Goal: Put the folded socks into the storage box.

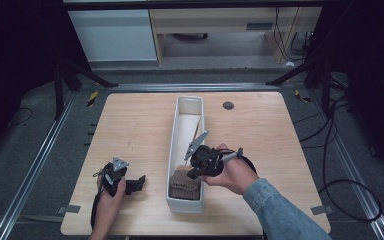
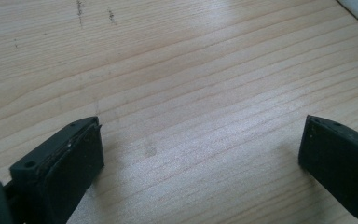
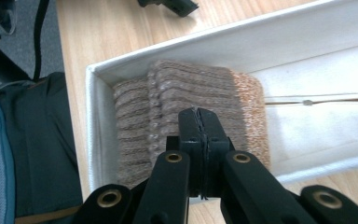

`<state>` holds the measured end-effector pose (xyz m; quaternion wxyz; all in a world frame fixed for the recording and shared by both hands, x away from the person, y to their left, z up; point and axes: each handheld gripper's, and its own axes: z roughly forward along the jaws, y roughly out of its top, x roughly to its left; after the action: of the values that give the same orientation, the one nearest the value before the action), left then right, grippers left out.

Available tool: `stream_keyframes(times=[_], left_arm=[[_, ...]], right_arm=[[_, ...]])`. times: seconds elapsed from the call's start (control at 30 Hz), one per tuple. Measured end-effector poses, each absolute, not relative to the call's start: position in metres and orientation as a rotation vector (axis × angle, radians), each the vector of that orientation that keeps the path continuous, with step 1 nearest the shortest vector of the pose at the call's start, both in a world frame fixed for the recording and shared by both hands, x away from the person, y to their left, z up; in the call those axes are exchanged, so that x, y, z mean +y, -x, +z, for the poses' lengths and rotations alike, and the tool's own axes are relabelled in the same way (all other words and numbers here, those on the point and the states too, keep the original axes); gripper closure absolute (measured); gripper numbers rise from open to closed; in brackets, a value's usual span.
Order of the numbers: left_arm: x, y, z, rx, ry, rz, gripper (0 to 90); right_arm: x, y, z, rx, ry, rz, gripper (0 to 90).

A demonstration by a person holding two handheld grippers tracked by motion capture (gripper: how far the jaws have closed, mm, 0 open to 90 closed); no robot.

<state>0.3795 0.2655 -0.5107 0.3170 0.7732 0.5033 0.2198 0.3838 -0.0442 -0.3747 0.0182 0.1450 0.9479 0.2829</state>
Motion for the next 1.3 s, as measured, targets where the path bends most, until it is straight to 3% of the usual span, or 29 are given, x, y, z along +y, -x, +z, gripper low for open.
stream_keyframes(times=[0.43,0.57,0.7,0.73,1.07,1.17,1.3], left_arm=[[0.265,-0.379,-0.511,1.325,-2.035,0.578,0.0],[0.266,-0.379,-0.511,1.325,-2.036,0.578,0.0],[0.266,-0.379,-0.511,1.325,-2.036,0.578,0.0],[0.266,-0.379,-0.511,1.325,-2.036,0.578,0.0],[0.266,-0.379,-0.511,1.325,-2.036,0.578,0.0],[0.266,-0.379,-0.511,1.325,-2.036,0.578,0.0],[0.266,-0.379,-0.511,1.325,-2.036,0.578,0.0]], right_arm=[[-0.059,-0.392,-0.367,2.872,-0.521,0.944,89.6],[-0.063,-0.394,-0.365,2.854,-0.544,0.958,85.3],[-0.068,-0.396,-0.365,2.818,-0.577,0.959,71.6],[-0.068,-0.396,-0.365,2.818,-0.577,0.959,71.6],[-0.080,-0.402,-0.365,2.613,-0.624,0.963,14.0],[-0.086,-0.405,-0.364,2.550,-0.665,0.967,6.0],[-0.097,-0.410,-0.363,2.505,-0.716,0.982,5.2]])
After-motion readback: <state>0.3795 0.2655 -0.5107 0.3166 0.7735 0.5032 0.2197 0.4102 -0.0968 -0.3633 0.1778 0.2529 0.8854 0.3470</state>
